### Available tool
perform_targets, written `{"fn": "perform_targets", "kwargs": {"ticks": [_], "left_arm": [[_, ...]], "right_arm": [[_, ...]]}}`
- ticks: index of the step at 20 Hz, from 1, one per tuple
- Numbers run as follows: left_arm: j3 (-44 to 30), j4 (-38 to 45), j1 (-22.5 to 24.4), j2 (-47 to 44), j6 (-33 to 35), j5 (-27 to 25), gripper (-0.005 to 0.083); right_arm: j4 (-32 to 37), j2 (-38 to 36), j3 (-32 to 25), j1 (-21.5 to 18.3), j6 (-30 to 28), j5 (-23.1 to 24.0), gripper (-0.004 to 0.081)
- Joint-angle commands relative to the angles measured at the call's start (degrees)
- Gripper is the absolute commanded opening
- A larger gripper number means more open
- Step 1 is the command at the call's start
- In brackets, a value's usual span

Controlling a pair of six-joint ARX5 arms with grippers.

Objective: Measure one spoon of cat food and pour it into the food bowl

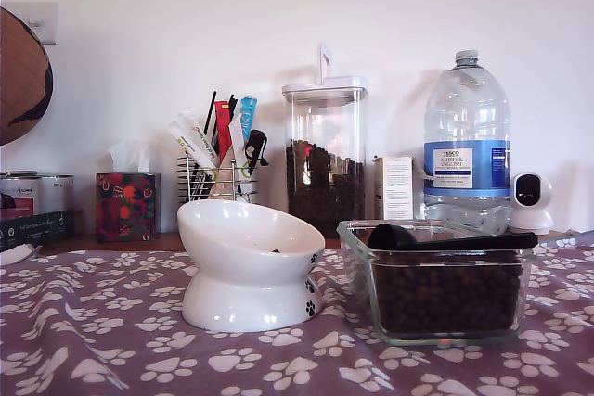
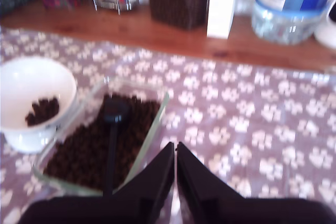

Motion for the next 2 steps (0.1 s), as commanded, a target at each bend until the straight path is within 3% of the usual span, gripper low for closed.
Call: {"fn": "perform_targets", "kwargs": {"ticks": [1,2], "left_arm": [[-0.4,-1.6,-0.1,-0.2,-0.1,-0.1,-0.0022],[-0.4,-2.8,-0.1,-0.2,-0.1,-0.1,-0.0022]], "right_arm": [[-1.9,0.3,-1.2,0.2,-0.1,0.0,-0.001],[-3.2,0.3,-1.2,0.2,-0.1,0.0,-0.001]]}}
